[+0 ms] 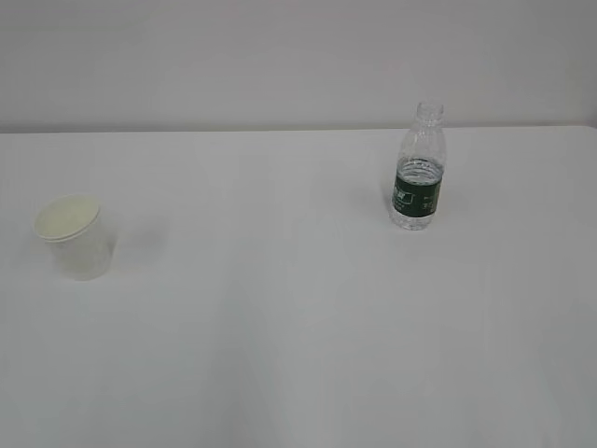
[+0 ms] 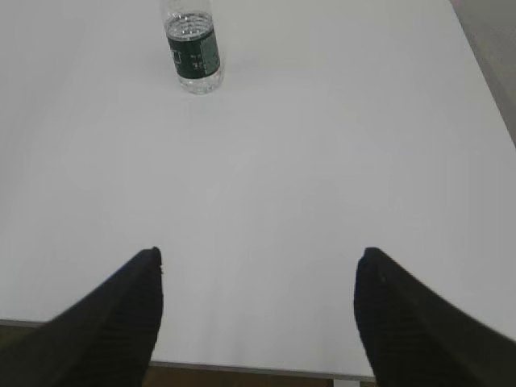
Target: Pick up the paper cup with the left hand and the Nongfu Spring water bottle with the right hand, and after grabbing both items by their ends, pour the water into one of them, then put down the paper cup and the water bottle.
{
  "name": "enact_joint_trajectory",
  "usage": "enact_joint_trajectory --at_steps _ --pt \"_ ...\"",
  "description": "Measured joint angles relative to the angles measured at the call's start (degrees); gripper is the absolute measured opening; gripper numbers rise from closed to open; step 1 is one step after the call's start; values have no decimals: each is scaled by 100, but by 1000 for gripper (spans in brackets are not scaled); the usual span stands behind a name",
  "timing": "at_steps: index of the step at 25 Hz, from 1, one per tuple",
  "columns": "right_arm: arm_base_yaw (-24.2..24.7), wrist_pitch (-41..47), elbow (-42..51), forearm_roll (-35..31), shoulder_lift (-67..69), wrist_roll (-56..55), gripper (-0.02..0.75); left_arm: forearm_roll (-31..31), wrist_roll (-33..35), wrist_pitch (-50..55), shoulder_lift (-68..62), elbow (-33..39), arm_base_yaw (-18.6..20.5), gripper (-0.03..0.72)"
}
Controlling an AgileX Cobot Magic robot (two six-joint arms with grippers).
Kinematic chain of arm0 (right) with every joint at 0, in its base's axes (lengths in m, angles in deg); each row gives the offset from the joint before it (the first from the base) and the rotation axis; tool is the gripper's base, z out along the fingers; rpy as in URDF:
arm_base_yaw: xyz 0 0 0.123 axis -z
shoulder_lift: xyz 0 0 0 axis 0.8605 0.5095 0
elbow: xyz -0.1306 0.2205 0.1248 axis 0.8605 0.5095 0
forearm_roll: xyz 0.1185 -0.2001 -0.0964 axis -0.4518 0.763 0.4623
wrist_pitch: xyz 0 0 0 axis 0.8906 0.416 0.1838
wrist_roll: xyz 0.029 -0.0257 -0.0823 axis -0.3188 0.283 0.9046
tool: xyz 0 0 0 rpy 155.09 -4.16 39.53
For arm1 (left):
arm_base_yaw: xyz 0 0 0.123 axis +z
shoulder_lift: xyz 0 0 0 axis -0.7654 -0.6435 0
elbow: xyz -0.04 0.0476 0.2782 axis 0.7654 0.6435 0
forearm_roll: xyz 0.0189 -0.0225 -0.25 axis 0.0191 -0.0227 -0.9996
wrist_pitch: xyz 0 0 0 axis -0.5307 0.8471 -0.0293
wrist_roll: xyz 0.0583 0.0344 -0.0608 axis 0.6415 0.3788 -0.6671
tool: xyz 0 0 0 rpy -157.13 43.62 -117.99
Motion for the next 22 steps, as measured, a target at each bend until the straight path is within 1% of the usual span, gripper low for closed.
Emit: enact_joint_trajectory --at_steps 4,10,16,22 --pt "0 0 -215 -14 0 0 554 -282 0 -187 -102 -57 0 285" --pt "0 -178 -449 -14 0 10 554 -488 0 -1248 -229 -128 0 359" --pt "0 -584 -484 -14 262 21 554 -595 0 -1297 -654 -128 0 459" --pt "0 -915 -484 -24 584 21 554 -779 15 -1309 -1285 -176 0 474"
